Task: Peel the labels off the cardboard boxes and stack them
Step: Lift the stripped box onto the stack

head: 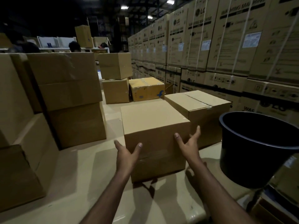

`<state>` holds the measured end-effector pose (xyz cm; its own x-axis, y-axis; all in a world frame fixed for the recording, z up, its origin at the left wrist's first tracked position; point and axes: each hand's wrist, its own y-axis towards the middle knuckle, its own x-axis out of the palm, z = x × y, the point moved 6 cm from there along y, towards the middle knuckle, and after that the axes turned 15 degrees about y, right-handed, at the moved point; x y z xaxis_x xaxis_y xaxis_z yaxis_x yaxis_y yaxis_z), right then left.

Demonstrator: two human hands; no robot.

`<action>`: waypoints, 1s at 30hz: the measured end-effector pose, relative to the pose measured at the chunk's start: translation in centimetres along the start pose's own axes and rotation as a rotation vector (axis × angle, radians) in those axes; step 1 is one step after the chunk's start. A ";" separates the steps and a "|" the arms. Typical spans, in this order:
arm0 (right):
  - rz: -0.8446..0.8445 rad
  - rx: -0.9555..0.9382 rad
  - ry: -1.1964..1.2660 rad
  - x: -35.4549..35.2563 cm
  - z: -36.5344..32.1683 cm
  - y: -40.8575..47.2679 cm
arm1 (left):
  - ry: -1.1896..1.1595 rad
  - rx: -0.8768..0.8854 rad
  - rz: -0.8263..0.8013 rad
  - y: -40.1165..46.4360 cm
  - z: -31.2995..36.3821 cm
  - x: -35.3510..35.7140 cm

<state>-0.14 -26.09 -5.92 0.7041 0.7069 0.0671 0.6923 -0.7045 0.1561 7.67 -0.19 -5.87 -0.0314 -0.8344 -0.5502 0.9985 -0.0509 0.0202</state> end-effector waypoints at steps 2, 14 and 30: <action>0.004 0.076 0.018 0.0 1.7 -0.5 | -0.048 -0.051 -0.087 -0.5 -1.8 1.4; -0.177 -0.118 -0.015 6.3 -5.7 0.3 | -0.407 0.064 0.196 1.7 2.0 -5.1; 0.116 -0.186 0.008 -12.7 -23.2 17.5 | -0.456 0.428 -0.344 7.2 30.5 8.3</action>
<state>-0.64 -45.98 18.87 0.7754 0.6231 0.1026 0.5657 -0.7576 0.3257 13.23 -24.23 15.16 -0.4505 -0.8740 -0.1822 0.8262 -0.4855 0.2857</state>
